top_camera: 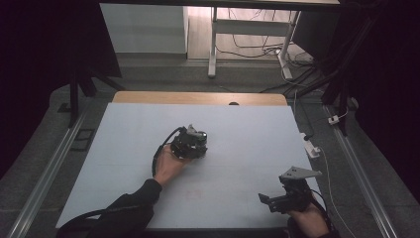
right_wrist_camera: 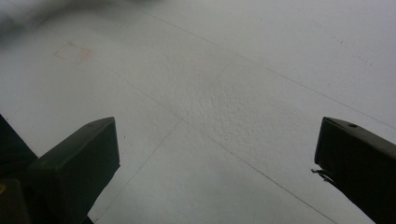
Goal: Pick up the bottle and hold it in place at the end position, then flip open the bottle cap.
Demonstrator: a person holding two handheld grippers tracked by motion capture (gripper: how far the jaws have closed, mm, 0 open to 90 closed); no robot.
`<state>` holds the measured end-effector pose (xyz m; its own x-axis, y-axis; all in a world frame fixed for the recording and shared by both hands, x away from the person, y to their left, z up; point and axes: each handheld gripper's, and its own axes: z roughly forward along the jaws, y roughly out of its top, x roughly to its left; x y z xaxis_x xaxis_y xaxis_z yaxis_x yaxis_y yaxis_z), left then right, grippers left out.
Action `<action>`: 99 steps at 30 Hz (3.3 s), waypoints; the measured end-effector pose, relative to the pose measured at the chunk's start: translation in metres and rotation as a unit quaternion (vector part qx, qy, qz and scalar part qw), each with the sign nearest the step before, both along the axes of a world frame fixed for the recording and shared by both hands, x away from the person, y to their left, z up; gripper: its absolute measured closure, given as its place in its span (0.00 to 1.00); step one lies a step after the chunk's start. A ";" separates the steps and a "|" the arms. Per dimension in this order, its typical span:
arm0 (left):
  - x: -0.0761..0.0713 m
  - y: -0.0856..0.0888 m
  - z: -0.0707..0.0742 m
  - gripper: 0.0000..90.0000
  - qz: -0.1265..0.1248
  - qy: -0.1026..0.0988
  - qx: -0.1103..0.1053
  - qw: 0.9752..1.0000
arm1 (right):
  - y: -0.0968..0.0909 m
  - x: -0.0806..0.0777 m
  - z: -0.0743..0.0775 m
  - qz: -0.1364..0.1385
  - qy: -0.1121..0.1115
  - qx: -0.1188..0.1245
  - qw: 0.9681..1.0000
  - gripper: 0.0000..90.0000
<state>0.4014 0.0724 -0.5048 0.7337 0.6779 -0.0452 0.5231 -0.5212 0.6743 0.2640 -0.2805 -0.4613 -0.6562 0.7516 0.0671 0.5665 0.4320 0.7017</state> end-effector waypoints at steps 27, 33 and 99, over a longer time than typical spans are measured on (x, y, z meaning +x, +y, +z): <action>-0.001 0.002 -0.003 0.60 -0.006 -0.008 -0.005 1.000 | 0.007 -0.004 0.005 0.026 -0.022 0.009 0.999 0.00; -0.001 0.002 -0.003 0.60 -0.006 -0.007 -0.007 1.000 | 0.008 -0.002 0.009 0.033 -0.025 0.026 0.999 0.00; -0.001 0.004 -0.005 0.60 -0.012 -0.014 -0.011 1.000 | 0.132 0.066 0.016 0.141 -0.020 0.032 0.989 0.00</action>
<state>0.4006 0.0762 -0.5102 0.7507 0.6595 -0.0390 0.4910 -0.5175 0.7008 0.3303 -0.1489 -0.4451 -0.8426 0.5328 0.0786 0.4008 0.5228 0.7524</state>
